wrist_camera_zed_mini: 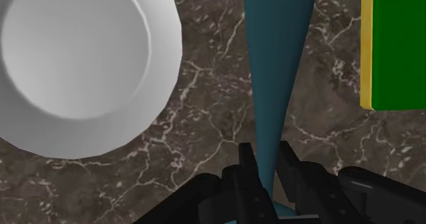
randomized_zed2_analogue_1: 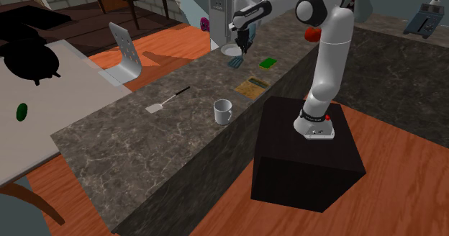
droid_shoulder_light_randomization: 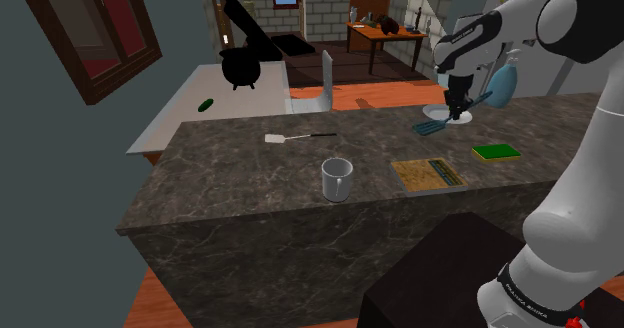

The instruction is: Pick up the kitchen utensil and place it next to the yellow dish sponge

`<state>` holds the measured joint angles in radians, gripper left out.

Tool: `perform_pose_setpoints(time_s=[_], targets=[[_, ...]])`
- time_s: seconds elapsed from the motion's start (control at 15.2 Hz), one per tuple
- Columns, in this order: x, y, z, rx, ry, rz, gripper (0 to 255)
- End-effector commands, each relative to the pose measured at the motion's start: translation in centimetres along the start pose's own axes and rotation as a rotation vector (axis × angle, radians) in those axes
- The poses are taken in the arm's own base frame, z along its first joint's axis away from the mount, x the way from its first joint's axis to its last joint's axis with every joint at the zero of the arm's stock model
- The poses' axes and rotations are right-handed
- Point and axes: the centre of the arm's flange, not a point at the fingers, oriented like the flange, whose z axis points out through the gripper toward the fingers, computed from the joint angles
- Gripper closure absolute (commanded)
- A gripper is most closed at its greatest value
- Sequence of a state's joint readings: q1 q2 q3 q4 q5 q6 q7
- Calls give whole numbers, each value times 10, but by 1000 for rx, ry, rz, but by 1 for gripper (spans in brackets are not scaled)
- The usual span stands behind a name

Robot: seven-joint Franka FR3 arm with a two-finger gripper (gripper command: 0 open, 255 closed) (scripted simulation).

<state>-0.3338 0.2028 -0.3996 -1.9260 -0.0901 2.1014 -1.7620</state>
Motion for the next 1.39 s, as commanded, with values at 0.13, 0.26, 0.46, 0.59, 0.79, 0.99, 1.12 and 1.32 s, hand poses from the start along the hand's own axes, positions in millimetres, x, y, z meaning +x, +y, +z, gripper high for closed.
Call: perform_pose_setpoints(time_s=[0.13, 0.26, 0.46, 0.59, 0.79, 0.99, 1.12, 1.32], targets=[[4, 1, 22, -1, 0, 0, 255], [6, 2, 32, -1, 0, 0, 255], [8, 2, 48, -1, 0, 0, 255], [10, 3, 58, -1, 0, 0, 255], [10, 3, 65, -1, 0, 0, 255], [11, 3, 65, -1, 0, 0, 255], [11, 3, 65, -1, 0, 0, 255], [11, 3, 65, -1, 0, 0, 0]])
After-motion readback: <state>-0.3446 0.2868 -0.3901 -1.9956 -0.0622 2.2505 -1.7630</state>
